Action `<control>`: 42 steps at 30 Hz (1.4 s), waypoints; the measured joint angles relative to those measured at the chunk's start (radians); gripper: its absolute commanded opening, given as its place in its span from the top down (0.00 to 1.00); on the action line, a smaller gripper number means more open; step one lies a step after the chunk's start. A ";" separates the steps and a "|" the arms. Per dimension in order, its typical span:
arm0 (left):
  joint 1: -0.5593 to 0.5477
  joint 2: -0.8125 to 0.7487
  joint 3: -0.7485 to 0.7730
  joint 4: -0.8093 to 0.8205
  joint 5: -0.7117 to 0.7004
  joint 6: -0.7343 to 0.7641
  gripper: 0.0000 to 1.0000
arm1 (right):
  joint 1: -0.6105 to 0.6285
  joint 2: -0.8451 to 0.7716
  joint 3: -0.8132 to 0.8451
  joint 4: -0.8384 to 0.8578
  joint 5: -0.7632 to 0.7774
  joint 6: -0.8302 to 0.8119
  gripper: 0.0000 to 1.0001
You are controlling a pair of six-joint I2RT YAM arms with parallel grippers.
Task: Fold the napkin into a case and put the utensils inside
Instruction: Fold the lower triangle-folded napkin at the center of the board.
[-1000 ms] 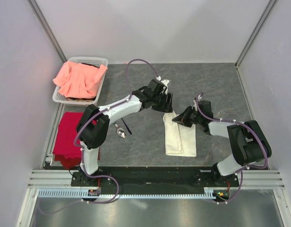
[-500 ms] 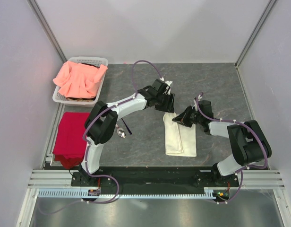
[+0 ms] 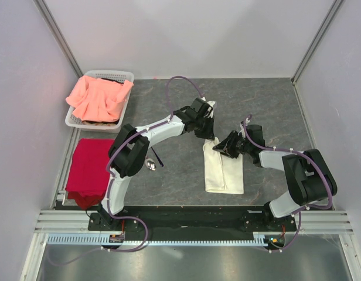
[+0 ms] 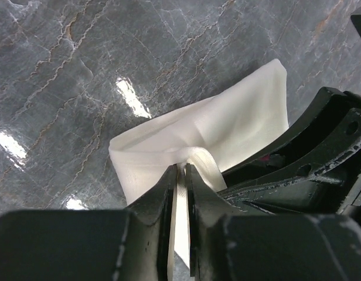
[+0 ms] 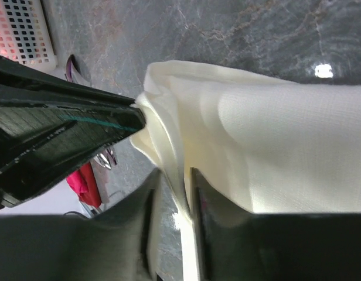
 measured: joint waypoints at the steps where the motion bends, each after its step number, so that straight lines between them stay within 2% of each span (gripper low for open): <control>1: 0.000 0.000 0.001 0.000 0.000 -0.001 0.93 | -0.003 -0.002 0.000 -0.008 -0.001 -0.003 0.55; 2: 0.000 0.000 0.002 0.000 0.000 -0.001 0.95 | -0.006 -0.005 0.000 -0.016 -0.003 -0.009 0.50; 5: 0.000 0.000 0.003 0.000 0.000 -0.002 0.98 | -0.040 -0.035 0.002 -0.065 -0.005 -0.040 0.44; 9: 0.000 0.000 0.003 0.000 0.002 -0.003 0.98 | -0.103 -0.082 0.017 -0.131 -0.010 -0.091 0.44; 12: 0.000 0.000 0.003 0.000 0.006 -0.003 0.98 | -0.138 -0.090 0.031 -0.155 -0.019 -0.119 0.55; 13: 0.000 0.000 0.003 0.000 0.011 -0.003 0.98 | -0.146 -0.089 0.034 -0.164 -0.020 -0.127 0.65; 15: 0.000 0.000 0.003 0.000 0.020 -0.003 0.98 | -0.152 -0.081 0.039 -0.174 -0.024 -0.143 0.75; 16: 0.000 0.000 0.003 0.000 0.023 -0.003 0.98 | -0.152 -0.069 0.044 -0.176 -0.027 -0.150 0.84; 19: 0.000 0.000 0.003 0.000 0.029 -0.003 0.98 | -0.150 -0.017 0.059 -0.175 -0.031 -0.171 0.93; 30: 0.000 0.001 0.008 0.000 0.064 -0.021 0.98 | -0.150 0.135 0.108 -0.148 -0.046 -0.201 0.99; 42: -0.026 0.107 0.075 0.005 0.079 -0.082 0.98 | -0.148 0.147 0.126 -0.151 -0.041 -0.228 0.99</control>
